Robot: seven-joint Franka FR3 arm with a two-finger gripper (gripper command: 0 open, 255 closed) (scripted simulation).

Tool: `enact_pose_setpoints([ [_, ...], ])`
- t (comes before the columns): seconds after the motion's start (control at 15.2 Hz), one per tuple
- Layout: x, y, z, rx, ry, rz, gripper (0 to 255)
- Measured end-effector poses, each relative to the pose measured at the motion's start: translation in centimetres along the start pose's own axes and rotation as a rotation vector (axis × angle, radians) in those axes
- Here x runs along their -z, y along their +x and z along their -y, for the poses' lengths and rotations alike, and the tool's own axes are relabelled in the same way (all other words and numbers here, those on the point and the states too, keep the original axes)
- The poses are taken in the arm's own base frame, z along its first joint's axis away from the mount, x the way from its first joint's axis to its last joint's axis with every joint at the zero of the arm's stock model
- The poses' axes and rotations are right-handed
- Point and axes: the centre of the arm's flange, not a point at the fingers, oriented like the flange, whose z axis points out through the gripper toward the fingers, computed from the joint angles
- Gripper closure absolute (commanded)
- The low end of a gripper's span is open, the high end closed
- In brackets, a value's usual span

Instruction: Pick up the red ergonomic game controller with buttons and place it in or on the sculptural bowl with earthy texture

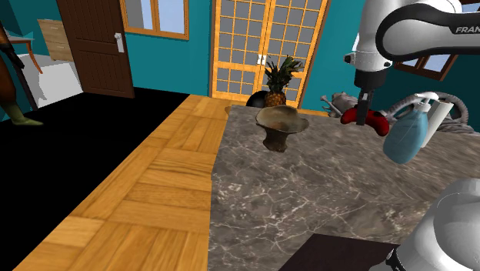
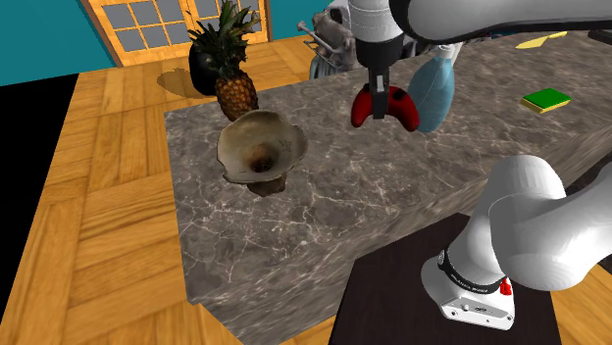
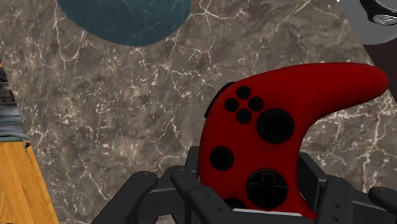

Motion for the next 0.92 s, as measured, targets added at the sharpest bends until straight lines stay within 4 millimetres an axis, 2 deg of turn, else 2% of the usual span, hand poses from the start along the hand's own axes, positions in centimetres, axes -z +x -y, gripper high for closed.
enact_pose_setpoints([
  [0.73,5.3,-1.1,-1.4,0.0,0.0,0.0,255],
  [0.92,6.3,1.3,-1.1,0.0,0.0,0.0,255],
])
